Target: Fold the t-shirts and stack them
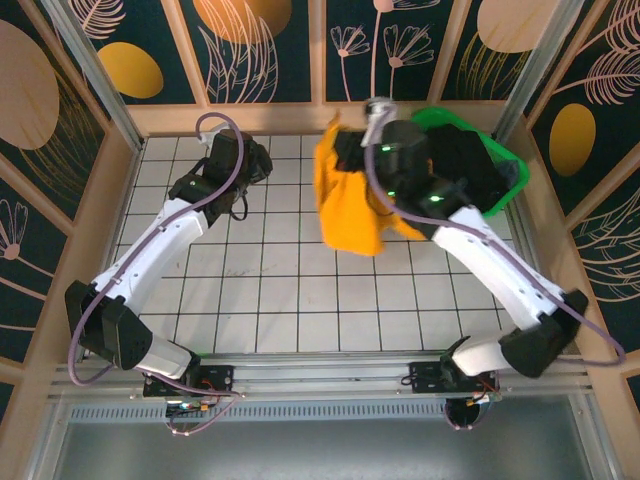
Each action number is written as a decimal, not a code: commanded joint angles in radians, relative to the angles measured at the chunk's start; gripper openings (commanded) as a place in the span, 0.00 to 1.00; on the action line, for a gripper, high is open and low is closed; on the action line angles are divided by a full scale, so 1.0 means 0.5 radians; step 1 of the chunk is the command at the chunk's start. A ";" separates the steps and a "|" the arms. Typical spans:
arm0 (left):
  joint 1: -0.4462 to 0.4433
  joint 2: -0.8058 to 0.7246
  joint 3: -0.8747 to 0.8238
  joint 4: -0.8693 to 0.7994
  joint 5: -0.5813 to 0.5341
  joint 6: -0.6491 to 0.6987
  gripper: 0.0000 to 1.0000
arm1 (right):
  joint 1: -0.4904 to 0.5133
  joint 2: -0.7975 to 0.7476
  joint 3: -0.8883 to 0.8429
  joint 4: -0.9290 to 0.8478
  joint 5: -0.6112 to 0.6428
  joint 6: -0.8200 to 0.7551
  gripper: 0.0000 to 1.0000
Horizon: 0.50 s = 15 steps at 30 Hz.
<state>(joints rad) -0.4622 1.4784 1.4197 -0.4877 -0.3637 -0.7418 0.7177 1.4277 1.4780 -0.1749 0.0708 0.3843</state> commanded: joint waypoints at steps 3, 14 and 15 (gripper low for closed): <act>0.062 -0.193 -0.066 -0.191 -0.261 -0.034 0.77 | 0.147 0.500 0.044 -0.024 -0.569 0.013 0.23; 0.102 -0.236 -0.533 -0.189 0.248 -0.065 0.78 | -0.144 0.106 -0.740 0.040 -0.366 0.207 0.59; 0.107 -0.211 -0.564 -0.181 0.290 -0.071 0.79 | -0.127 0.073 -0.810 0.005 -0.355 0.157 0.59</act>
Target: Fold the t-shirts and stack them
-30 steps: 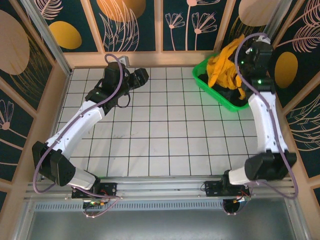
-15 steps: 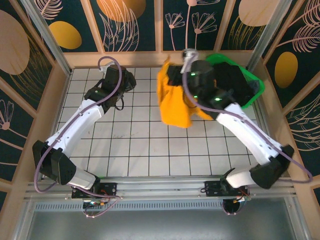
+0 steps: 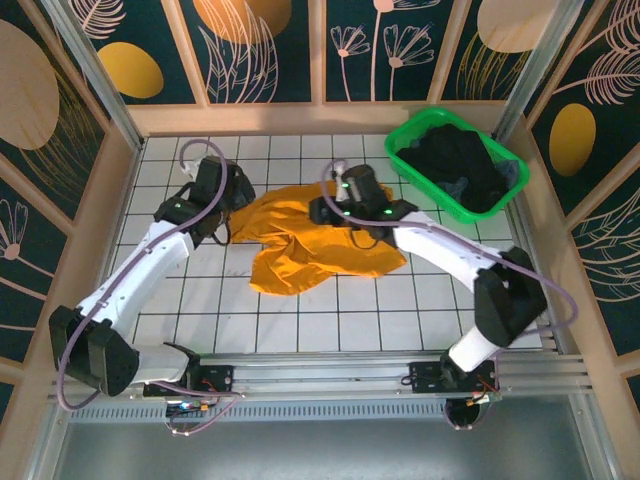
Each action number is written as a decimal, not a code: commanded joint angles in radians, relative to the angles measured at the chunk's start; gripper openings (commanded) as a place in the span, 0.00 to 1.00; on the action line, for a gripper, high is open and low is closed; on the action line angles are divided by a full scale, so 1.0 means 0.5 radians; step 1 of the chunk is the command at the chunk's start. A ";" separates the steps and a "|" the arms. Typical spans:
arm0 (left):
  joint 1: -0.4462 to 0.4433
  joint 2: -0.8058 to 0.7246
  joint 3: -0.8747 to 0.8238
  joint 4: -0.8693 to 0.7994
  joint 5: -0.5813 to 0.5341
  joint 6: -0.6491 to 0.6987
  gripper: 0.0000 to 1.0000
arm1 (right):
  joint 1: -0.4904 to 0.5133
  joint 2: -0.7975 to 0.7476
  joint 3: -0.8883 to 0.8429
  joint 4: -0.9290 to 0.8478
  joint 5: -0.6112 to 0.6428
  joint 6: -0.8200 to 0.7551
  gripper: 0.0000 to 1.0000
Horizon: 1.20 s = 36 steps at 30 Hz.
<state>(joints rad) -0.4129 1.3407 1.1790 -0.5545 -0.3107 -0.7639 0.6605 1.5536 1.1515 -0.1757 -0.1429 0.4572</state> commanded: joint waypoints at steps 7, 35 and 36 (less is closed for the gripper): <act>0.073 0.242 -0.287 0.181 0.642 -0.114 0.70 | 0.132 -0.265 -0.664 -0.095 0.152 -0.028 0.55; 0.461 0.055 -0.487 0.179 0.439 -0.396 0.70 | 0.895 1.426 1.002 -0.560 0.097 -0.671 0.46; 0.461 0.042 -0.487 0.177 0.439 -0.387 0.70 | 0.884 1.419 0.976 -0.561 0.115 -0.657 0.36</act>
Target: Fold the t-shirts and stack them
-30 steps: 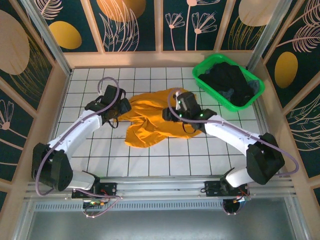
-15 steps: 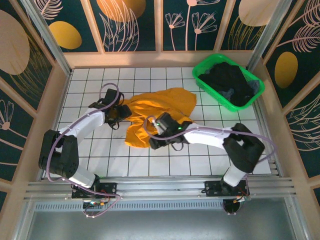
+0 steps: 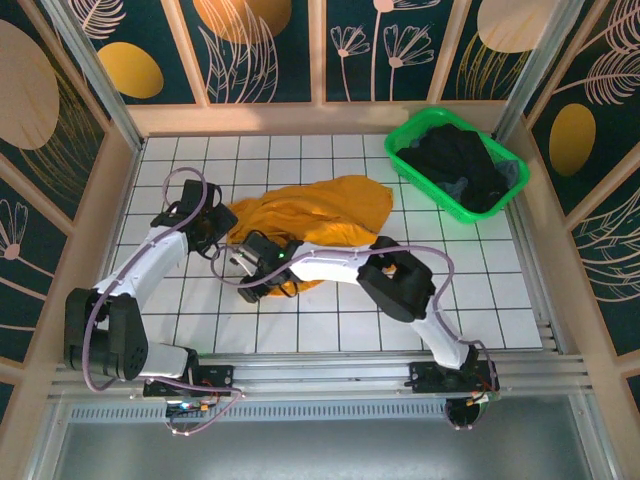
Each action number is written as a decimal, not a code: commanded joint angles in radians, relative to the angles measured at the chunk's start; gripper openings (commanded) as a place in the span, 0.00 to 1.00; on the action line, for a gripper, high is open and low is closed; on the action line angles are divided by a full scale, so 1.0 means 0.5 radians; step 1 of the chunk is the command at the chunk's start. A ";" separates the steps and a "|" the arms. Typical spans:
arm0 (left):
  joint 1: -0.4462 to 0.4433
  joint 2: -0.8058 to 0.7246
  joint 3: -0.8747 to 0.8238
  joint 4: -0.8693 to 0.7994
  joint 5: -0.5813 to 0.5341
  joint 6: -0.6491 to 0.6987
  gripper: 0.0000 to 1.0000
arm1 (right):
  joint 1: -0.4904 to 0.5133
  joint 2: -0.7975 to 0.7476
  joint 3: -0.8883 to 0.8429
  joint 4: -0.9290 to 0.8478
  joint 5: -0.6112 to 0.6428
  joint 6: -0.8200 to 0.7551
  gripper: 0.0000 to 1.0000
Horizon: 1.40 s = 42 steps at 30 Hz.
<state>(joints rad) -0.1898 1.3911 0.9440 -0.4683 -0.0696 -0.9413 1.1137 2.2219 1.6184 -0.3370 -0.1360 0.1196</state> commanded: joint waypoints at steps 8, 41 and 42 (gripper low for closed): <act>0.014 -0.072 -0.021 0.045 0.021 0.012 0.66 | -0.160 -0.932 -0.984 0.178 0.228 0.212 0.00; -0.079 0.416 -0.047 0.475 0.917 -0.306 0.72 | -2.080 -2.112 -1.989 -0.250 0.393 1.071 0.00; -0.110 0.407 -0.044 0.444 0.911 -0.386 0.73 | -2.078 -2.119 -1.999 -0.245 0.380 1.074 0.00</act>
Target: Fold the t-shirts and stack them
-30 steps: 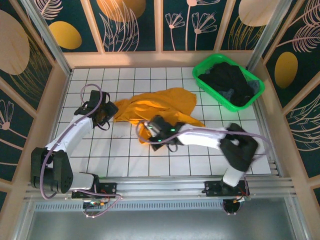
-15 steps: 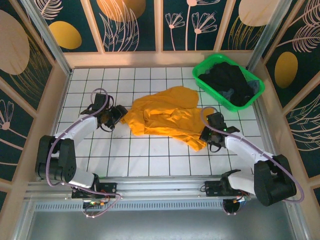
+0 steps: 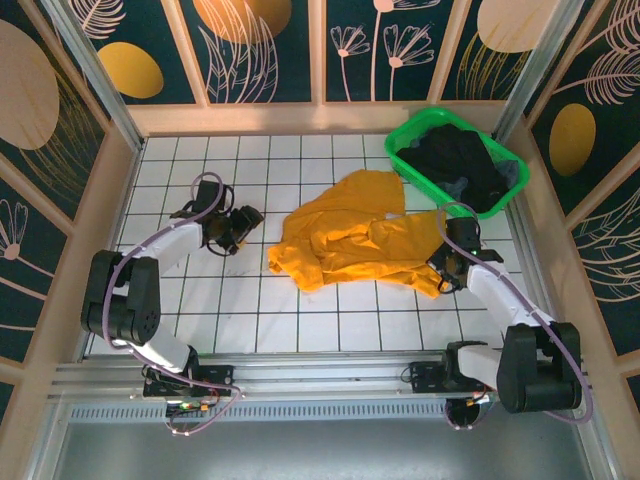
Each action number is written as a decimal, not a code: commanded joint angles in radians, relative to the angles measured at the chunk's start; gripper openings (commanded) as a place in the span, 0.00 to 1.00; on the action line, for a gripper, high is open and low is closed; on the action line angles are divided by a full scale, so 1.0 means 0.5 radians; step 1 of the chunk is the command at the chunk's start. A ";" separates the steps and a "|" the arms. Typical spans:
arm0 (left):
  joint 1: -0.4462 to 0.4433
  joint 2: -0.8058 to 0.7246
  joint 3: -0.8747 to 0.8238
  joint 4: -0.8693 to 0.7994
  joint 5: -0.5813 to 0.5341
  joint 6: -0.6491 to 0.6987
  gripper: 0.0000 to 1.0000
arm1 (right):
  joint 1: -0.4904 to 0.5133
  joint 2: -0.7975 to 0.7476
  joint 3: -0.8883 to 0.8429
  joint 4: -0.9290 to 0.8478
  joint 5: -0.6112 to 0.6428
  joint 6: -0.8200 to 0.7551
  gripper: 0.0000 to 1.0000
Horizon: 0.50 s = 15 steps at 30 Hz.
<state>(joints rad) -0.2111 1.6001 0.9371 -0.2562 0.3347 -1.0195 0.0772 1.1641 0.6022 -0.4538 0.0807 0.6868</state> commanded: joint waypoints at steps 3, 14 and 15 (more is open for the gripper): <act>-0.180 -0.089 -0.110 -0.063 0.068 -0.531 0.74 | -0.004 -0.028 0.000 0.000 -0.084 -0.043 0.00; -0.289 -0.516 -0.695 0.336 -0.125 -1.730 0.77 | 0.065 -0.046 -0.050 0.046 -0.119 -0.035 0.00; -0.289 -0.478 -0.685 0.385 -0.116 -1.761 0.79 | 0.078 -0.046 -0.054 0.050 -0.119 -0.030 0.00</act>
<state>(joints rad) -0.3500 1.4586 0.7132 -0.1844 0.3378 -1.5352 0.0856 1.1622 0.5983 -0.4465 0.0338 0.6792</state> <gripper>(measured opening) 0.775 0.052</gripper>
